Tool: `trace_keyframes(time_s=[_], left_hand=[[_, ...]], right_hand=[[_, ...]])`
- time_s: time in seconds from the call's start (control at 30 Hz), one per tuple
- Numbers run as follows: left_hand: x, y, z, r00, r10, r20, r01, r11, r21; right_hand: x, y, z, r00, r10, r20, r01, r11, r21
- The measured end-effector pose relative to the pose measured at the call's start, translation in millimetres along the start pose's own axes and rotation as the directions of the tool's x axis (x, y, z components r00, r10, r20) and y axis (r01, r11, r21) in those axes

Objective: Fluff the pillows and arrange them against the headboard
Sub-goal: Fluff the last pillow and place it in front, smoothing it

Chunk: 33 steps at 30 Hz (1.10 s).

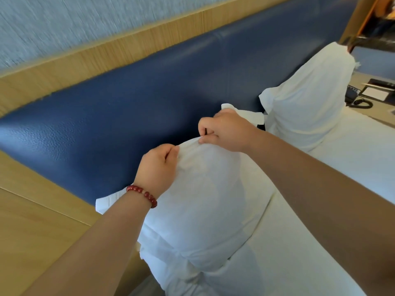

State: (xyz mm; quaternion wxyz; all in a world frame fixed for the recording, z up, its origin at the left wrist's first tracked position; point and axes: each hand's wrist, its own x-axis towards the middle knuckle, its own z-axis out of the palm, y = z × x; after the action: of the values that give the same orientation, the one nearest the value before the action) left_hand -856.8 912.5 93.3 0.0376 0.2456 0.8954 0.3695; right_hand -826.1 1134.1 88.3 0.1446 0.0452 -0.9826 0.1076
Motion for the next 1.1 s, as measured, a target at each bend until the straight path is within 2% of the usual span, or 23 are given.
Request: trace_keyframes(time_s=[0.13,0.2,0.27,0.33,0.43,0.5,0.63,0.73,0.83,0.87,0.93,1.03,1.1], left_hand=[[-1.4,-8.8,-5.7,0.998,-0.048,0.036,0.047,0.998,0.032],[-6.2,-12.9,-12.3,0.989,-0.099,0.112,0.091,0.993,0.081],[-13.0,-18.0,-20.1,0.987,-0.101,0.121,0.08,0.984,0.161],[-18.0,-22.9,-29.3,0.997,-0.077,0.03,0.07,0.981,0.179],[-22.6,-29.7,-39.4,0.99,-0.066,-0.128,0.085,0.984,0.155],[-26.9,-32.4,-43.5,0.981,-0.035,-0.193,0.072,0.979,0.188],[-36.2,-34.8,-50.4,0.971,-0.007,-0.238,0.051,0.983,0.177],[-35.8,-34.1,-55.2,0.976,-0.113,-0.185,0.12,0.992,0.026],[-34.9,-35.0,-57.2,0.979,-0.151,-0.134,0.149,0.988,-0.027],[-35.6,-36.3,-56.9,0.982,-0.137,-0.133,0.137,0.991,-0.01],[-37.6,-41.0,-55.3,0.984,-0.06,-0.165,0.071,0.996,0.061],[-43.5,-52.4,-52.7,0.96,0.143,-0.242,-0.077,0.961,0.266],[-46.9,-58.4,-53.7,0.941,0.195,-0.277,-0.092,0.934,0.344]], right_hand=[[3.9,7.0,-7.2,0.982,0.111,0.15,-0.109,0.994,-0.025],[7.2,13.3,-8.9,0.981,0.142,0.13,-0.152,0.986,0.071],[9.6,16.5,-9.8,0.979,0.152,0.134,-0.166,0.981,0.097],[12.4,17.7,-6.4,0.977,0.176,0.119,-0.183,0.981,0.057],[18.0,17.6,1.7,0.994,0.101,-0.048,-0.106,0.988,-0.115],[21.5,15.4,3.7,0.991,0.084,-0.101,-0.1,0.981,-0.166],[20.5,22.5,-1.9,0.989,0.145,0.035,-0.139,0.982,-0.131],[18.8,33.4,-9.1,0.948,0.315,0.048,-0.314,0.949,-0.017],[16.6,37.3,-9.6,0.904,0.419,0.088,-0.427,0.866,0.262],[15.4,37.3,-9.4,0.897,0.433,0.094,-0.439,0.838,0.324],[15.6,37.3,-8.3,0.896,0.431,0.102,-0.44,0.838,0.322],[20.4,43.1,-10.1,0.895,0.429,0.118,-0.44,0.894,0.085],[19.9,50.8,-14.2,0.876,0.473,0.088,-0.474,0.88,-0.017]])
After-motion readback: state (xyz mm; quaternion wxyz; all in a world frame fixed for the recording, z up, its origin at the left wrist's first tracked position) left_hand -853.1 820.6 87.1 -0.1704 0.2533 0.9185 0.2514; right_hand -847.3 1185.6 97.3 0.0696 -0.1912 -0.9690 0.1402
